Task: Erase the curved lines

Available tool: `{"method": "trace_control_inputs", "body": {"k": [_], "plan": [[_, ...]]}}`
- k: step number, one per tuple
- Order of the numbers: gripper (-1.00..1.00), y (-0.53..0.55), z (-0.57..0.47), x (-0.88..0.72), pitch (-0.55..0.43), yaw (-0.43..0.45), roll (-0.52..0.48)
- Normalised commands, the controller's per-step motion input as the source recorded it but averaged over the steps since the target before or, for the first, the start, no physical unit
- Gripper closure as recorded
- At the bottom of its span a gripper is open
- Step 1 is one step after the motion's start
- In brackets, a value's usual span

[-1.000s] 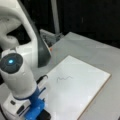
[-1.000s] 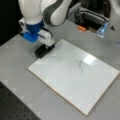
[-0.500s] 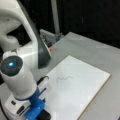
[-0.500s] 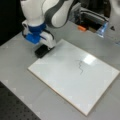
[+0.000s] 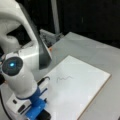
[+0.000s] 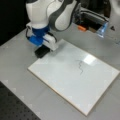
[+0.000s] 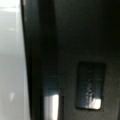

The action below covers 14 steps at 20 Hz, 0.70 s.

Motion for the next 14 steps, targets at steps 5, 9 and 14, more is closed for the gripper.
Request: {"method": "trace_control_inputs", "body": {"k": [5,9,14], "plan": [[-1.00,-0.08,-0.19,0.10,-0.156,-0.102,0.083],[-1.00,-0.10,-0.14,0.11,-0.141,-0.081,0.097],[-1.00,-0.10,-0.09,0.09,-0.119,-0.073,0.122]]}}
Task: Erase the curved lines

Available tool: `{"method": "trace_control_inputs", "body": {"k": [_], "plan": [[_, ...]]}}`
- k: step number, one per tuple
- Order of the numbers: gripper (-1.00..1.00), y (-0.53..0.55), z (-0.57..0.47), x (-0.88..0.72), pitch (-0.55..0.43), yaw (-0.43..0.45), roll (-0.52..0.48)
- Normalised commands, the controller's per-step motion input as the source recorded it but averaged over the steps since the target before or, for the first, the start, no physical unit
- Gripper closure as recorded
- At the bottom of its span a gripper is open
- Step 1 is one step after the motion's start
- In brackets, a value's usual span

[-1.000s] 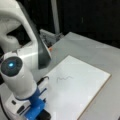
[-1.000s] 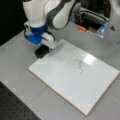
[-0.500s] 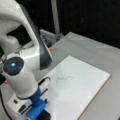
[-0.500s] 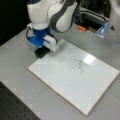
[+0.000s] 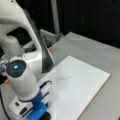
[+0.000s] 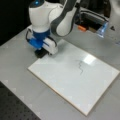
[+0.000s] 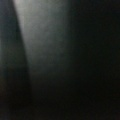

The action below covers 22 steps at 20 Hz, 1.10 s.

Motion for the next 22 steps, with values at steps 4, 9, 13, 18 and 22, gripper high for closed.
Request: {"method": "trace_control_inputs", "body": {"k": [4,9,13,18,22], "plan": [[-1.00,-0.09,-0.05,0.06,-0.098,-0.067,0.138],[-1.00,-0.09,-0.03,0.03,-0.064,-0.070,0.139],[-1.00,-0.07,-0.01,0.02,-0.040,-0.063,0.139],[-1.00,-0.07,0.04,0.02,0.010,-0.038,0.126],[-1.00,-0.03,0.07,0.01,0.043,-0.034,0.113]]}}
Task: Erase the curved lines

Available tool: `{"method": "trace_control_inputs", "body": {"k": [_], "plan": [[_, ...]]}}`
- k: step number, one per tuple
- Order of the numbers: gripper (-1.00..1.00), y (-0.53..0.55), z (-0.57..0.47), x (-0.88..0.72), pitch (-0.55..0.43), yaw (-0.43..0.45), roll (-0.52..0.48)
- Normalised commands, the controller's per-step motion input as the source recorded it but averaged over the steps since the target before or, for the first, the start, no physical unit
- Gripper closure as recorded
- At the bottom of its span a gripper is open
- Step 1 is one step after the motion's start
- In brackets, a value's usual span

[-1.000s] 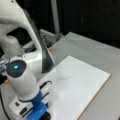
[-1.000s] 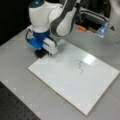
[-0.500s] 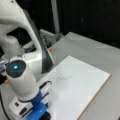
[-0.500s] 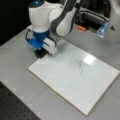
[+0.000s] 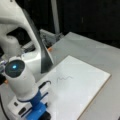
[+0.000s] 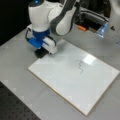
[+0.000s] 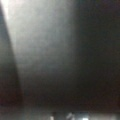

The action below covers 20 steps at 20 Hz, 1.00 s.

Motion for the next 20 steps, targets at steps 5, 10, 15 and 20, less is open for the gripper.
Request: {"method": "trace_control_inputs", "body": {"k": [5,10,15,20], "plan": [[1.00,0.00,0.06,0.01,0.045,-0.035,0.094],[1.00,0.04,0.02,0.02,0.034,-0.040,0.094],[1.00,0.06,0.02,0.03,0.033,-0.051,0.087],[1.00,0.05,0.00,0.05,0.017,-0.067,0.076]]}}
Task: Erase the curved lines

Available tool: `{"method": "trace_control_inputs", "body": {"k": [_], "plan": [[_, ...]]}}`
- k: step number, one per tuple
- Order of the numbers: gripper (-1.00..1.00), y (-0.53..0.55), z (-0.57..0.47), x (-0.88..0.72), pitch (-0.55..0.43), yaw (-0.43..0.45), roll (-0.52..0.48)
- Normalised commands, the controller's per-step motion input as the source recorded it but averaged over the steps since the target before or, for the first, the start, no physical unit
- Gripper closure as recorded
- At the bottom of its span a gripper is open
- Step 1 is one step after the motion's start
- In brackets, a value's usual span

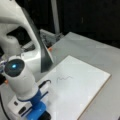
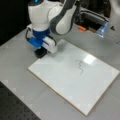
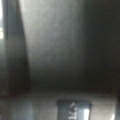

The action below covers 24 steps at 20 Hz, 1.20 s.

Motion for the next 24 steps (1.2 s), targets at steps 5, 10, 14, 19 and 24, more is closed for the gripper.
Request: {"method": "trace_control_inputs", "body": {"k": [5,10,14,19,24], "plan": [[1.00,0.05,0.02,0.06,0.033,-0.086,0.057],[1.00,0.08,0.21,-0.01,0.142,-0.121,-0.010],[1.00,0.20,0.48,-0.11,0.230,-0.121,-0.064],[1.00,0.24,0.34,-0.07,0.149,-0.051,-0.059],[1.00,0.26,0.01,-0.04,0.057,-0.026,-0.032]]}}
